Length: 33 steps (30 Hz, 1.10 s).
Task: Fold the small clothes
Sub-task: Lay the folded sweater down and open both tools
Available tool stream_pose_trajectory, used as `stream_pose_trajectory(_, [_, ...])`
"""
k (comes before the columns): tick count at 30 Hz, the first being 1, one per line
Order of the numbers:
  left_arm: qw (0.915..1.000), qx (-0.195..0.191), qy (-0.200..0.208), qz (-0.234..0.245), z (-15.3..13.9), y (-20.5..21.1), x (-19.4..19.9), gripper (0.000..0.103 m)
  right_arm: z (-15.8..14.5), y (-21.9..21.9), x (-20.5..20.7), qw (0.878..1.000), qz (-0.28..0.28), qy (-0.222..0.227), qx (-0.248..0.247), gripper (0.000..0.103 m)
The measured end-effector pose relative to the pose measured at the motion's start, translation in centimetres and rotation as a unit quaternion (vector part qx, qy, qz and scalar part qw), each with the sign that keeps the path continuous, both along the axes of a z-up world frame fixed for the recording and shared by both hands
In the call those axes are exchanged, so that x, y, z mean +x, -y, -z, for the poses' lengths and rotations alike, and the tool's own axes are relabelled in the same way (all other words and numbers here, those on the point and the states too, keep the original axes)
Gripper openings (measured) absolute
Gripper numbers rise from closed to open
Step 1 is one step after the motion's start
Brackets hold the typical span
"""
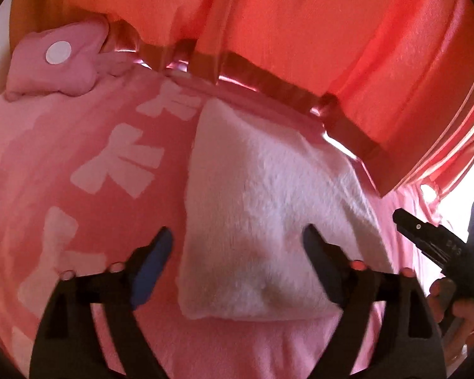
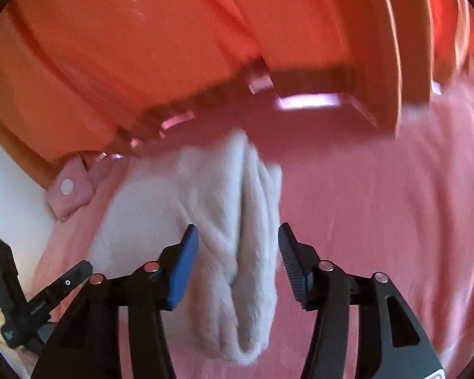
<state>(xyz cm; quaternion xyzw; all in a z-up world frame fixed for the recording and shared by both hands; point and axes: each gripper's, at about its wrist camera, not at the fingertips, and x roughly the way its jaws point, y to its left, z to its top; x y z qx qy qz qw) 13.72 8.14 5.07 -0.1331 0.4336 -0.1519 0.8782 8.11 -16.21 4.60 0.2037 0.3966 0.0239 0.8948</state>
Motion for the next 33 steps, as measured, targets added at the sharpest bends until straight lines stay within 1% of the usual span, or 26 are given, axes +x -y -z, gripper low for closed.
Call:
stream_pose_trajectory(1, [1.0, -0.006, -0.006, -0.004, 0.3, 0.0, 0.6, 0.086, 0.5, 0.0, 0.9, 1.0, -0.003, -0.003, 0.003, 0.071])
stream_pose_trajectory(2, [0.9998, -0.016, -0.013, -0.007, 0.7, 0.0, 1.5, 0.088, 1.7, -0.1, 2.1, 1.0, -0.007, -0.019, 0.006, 0.071])
stream_pose_trajectory(4, [0.9976, -0.036, -0.057, -0.014, 2.9, -0.2, 3.1, 0.09, 4.4, -0.3, 4.0, 0.998, 0.001, -0.068, 0.015, 0.072])
stream_pose_trajectory(5, [0.996, -0.04, -0.076, -0.023, 4.0, -0.4, 3.4, 0.09, 5.9, 0.1, 4.6, 0.995, 0.006, -0.096, 0.04, 0.073])
stream_pose_trajectory(7, [0.9884, -0.091, -0.117, -0.031, 6.1, -0.9, 3.8, 0.091, 8.0, 0.7, 5.6, 0.987, 0.003, -0.106, 0.122, 0.074])
stream_pose_trajectory(8, [0.9872, -0.101, -0.119, -0.034, 6.2, -0.9, 3.7, 0.088, 8.4, 0.8, 6.0, 0.983, -0.008, -0.107, 0.148, 0.057])
stream_pose_trajectory(9, [0.9884, -0.103, -0.109, -0.023, 5.7, -0.7, 3.7, 0.07, 8.3, 0.6, 6.5, 0.98, -0.027, -0.099, 0.169, 0.043])
stream_pose_trajectory(10, [0.9903, -0.1, -0.096, -0.008, 5.1, -0.4, 3.6, 0.068, 7.1, 0.3, 6.8, 0.985, -0.027, -0.083, 0.148, 0.036])
stream_pose_trajectory(11, [0.993, -0.089, -0.078, -0.006, 4.4, -0.2, 3.2, 0.062, 5.7, -0.2, 6.7, 0.99, -0.035, -0.066, 0.12, 0.034])
stream_pose_trajectory(13, [0.9969, -0.073, -0.028, 0.003, 2.7, 0.2, 2.5, 0.059, 2.0, -1.6, 5.9, 0.996, -0.055, -0.002, 0.071, 0.032])
stream_pose_trajectory(14, [0.9975, -0.07, -0.008, 0.005, 1.9, 0.3, 2.2, 0.059, 0.9, -2.0, 5.5, 0.996, -0.06, 0.017, 0.056, 0.032])
stream_pose_trajectory(16, [0.9969, -0.078, 0.0, 0.009, 1.7, 0.0, 2.4, 0.059, -0.1, -2.3, 5.0, 0.997, -0.062, 0.047, 0.028, 0.032])
stream_pose_trajectory(17, [0.9969, -0.078, -0.005, 0.01, 2.1, 0.0, 2.6, 0.059, 0.8, -2.1, 5.6, 0.998, -0.058, 0.035, 0.011, 0.033])
stream_pose_trajectory(19, [0.9987, -0.04, -0.028, 0.013, 3.8, 0.1, 3.2, 0.062, 4.5, -1.4, 7.0, 0.998, -0.053, -0.037, 0.013, 0.038])
stream_pose_trajectory(20, [0.9989, -0.022, -0.038, 0.015, 4.6, 0.4, 3.3, 0.072, 7.1, -0.7, 7.8, 0.994, -0.044, -0.088, 0.038, 0.045])
stream_pose_trajectory(21, [0.9989, -0.023, -0.038, 0.013, 4.8, 0.4, 3.0, 0.072, 7.6, 0.5, 7.5, 0.993, -0.024, -0.082, 0.079, 0.048])
stream_pose_trajectory(22, [0.999, -0.022, -0.037, 0.007, 4.4, 0.5, 2.6, 0.072, 7.3, 1.4, 7.4, 0.989, -0.015, -0.093, 0.112, 0.047])
stream_pose_trajectory(23, [0.9994, -0.017, -0.03, 0.008, 3.5, 0.5, 1.9, 0.071, 5.7, 2.1, 6.9, 0.989, -0.001, -0.092, 0.114, 0.042])
stream_pose_trajectory(25, [0.9999, -0.005, -0.006, 0.011, 1.9, 0.5, 0.5, 0.071, 2.0, 2.2, 4.7, 0.997, 0.02, -0.043, 0.058, 0.041])
stream_pose_trajectory(26, [0.9999, 0.005, 0.008, 0.011, 1.3, 0.5, -0.2, 0.075, 0.1, 1.7, 2.9, 1.0, 0.015, -0.017, 0.018, 0.041])
stream_pose_trajectory(27, [0.9995, 0.026, 0.019, 0.007, 0.9, 0.5, -1.2, 0.078, -0.3, 1.3, 2.1, 1.0, 0.005, -0.013, 0.005, 0.041])
stream_pose_trajectory(28, [0.9986, 0.05, 0.019, 0.003, 0.9, 0.5, -1.7, 0.078, -0.3, 0.9, 1.3, 1.0, -0.007, -0.016, -0.006, 0.041])
stream_pose_trajectory(29, [0.9968, 0.078, 0.015, 0.0, 1.3, 0.7, -1.9, 0.078, 0.3, 0.3, 1.0, 0.999, -0.019, -0.032, -0.018, 0.041])
stream_pose_trajectory(30, [0.9936, 0.113, 0.001, -0.003, 2.1, 1.1, -1.8, 0.08, 1.9, -0.7, 1.2, 0.997, -0.032, -0.064, -0.037, 0.041])
stream_pose_trajectory(32, [0.9912, 0.132, -0.009, -0.003, 3.1, 1.5, -1.8, 0.08, 5.4, -2.2, 2.3, 0.986, -0.049, -0.134, -0.09, 0.041])
stream_pose_trajectory(33, [0.9906, 0.136, -0.013, -0.005, 3.4, 1.7, -1.9, 0.08, 5.9, -2.1, 2.3, 0.987, -0.042, -0.126, -0.09, 0.043])
